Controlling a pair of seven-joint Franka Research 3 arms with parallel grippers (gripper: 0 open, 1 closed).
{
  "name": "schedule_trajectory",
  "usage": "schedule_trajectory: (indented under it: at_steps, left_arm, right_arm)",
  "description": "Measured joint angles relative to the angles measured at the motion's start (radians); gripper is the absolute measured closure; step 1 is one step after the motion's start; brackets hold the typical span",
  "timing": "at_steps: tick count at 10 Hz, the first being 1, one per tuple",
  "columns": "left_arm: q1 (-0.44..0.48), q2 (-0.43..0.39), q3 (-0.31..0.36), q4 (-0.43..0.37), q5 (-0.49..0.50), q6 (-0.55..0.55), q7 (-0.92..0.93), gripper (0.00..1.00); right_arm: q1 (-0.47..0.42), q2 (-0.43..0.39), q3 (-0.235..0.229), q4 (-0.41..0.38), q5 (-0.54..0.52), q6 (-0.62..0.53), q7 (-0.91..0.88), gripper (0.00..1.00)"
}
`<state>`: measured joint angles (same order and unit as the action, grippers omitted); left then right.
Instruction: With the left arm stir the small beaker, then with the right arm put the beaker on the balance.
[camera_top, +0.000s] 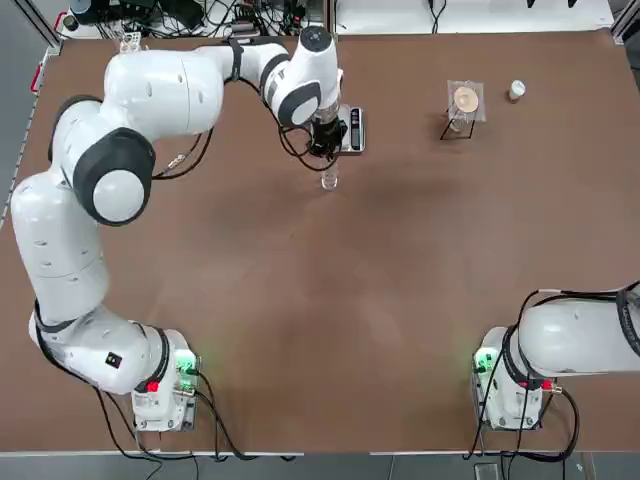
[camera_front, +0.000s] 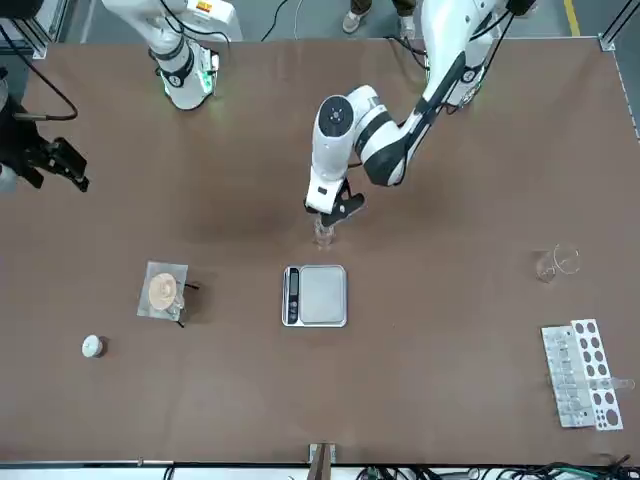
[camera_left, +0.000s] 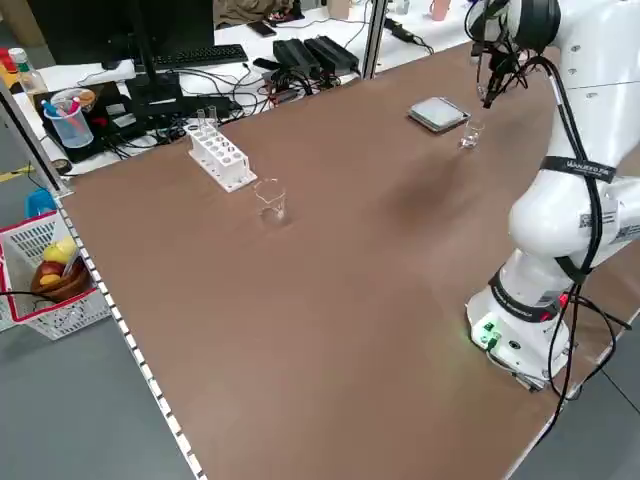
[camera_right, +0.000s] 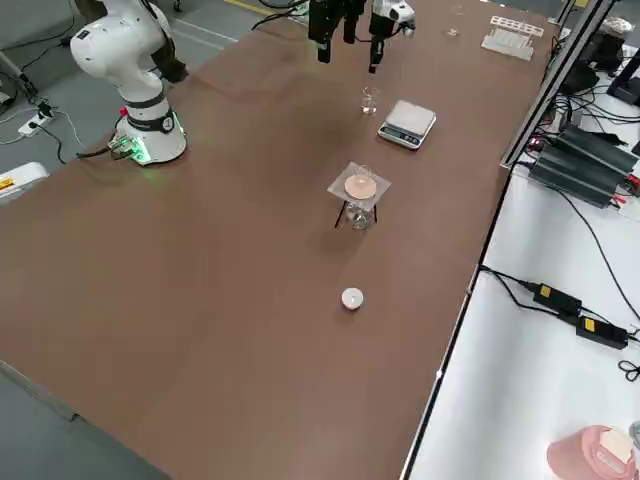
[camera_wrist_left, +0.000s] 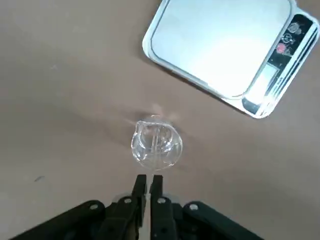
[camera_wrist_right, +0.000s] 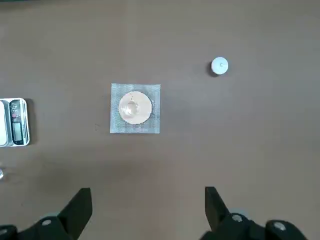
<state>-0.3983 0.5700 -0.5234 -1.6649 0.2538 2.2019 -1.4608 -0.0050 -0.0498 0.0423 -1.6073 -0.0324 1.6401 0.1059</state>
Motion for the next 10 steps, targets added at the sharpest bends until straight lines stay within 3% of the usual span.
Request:
schedule_trajectory:
  at_steps: [10]
  left_arm:
    - [-0.006,0.001,-0.013,0.017,0.0,-0.028,-0.037,0.93]
  right_arm:
    - [-0.003,0.0,0.0,0.007,0.0,-0.001,0.0,0.0]
